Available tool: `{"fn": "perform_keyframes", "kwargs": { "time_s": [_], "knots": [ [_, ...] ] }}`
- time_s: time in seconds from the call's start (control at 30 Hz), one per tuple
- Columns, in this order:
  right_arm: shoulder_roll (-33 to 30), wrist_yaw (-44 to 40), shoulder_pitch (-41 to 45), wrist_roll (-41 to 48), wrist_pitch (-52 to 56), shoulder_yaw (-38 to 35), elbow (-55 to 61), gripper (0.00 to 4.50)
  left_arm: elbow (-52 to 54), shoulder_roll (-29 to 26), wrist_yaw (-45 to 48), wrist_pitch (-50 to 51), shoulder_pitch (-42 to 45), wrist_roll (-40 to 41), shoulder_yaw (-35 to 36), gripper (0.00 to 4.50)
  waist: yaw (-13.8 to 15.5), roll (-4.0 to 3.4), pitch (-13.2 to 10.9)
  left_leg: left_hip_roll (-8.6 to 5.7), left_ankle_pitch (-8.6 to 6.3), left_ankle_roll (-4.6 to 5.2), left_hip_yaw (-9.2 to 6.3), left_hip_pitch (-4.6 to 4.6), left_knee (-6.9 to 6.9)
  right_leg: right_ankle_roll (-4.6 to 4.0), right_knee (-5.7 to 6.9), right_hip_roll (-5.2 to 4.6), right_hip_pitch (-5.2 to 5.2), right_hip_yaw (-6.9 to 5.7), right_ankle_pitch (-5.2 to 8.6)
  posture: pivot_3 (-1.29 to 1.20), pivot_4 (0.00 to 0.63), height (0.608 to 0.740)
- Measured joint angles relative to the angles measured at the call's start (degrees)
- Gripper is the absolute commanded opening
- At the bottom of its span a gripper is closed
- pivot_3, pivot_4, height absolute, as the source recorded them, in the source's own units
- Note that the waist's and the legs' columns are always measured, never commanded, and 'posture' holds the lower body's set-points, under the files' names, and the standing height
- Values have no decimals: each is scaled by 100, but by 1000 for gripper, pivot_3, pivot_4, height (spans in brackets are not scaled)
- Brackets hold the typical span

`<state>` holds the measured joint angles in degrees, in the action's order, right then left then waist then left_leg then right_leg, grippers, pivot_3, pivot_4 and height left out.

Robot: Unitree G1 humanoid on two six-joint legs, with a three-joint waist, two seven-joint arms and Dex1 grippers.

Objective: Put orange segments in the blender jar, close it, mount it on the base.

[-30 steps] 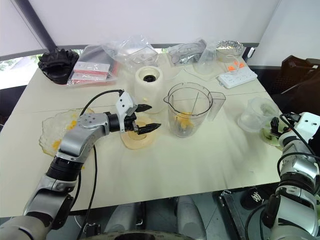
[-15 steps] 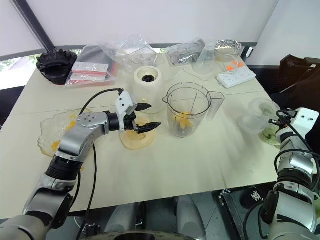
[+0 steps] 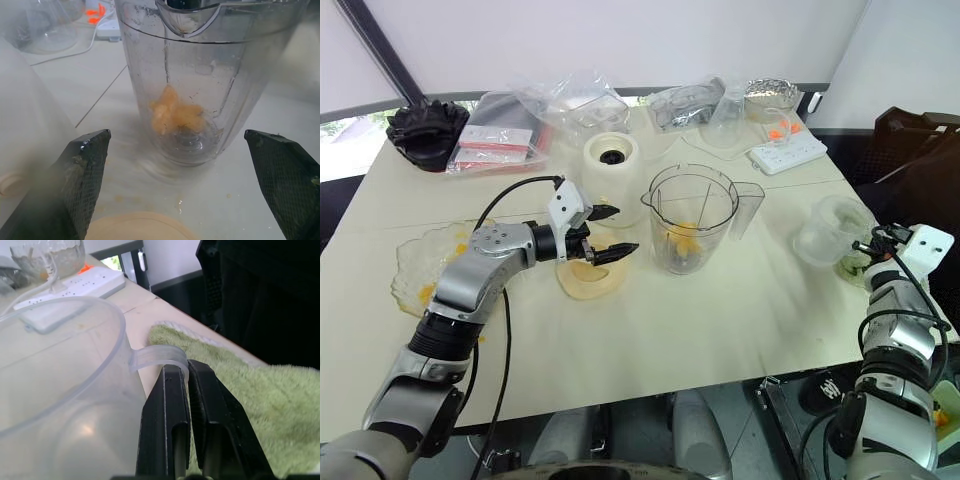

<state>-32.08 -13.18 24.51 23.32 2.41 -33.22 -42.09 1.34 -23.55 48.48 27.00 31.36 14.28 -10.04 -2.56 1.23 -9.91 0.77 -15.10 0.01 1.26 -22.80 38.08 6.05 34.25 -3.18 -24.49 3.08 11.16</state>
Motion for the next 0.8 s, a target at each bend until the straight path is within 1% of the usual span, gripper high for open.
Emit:
{"fn": "perform_keyframes", "kwargs": {
  "time_s": [0.3,0.67,0.8],
  "knots": [
    [441,287,-217,644,327,-261,1423,59,92,1,16,2,3,3,-2,4500,9,-8,-4,1,0,0,0,0,-1,0,0,0,0,0,0,0,150,740],
    [541,635,-332,956,765,-287,2468,59,91,19,58,-5,32,2,-17,4500,10,-13,-6,1,0,0,0,0,-1,0,0,0,0,0,0,0,150,740],
    [545,750,-330,1081,1052,-280,3053,59,91,27,73,-12,36,2,-18,4500,10,-21,-10,2,0,0,0,0,-2,0,0,0,-1,0,0,0,150,740]
  ]
}}
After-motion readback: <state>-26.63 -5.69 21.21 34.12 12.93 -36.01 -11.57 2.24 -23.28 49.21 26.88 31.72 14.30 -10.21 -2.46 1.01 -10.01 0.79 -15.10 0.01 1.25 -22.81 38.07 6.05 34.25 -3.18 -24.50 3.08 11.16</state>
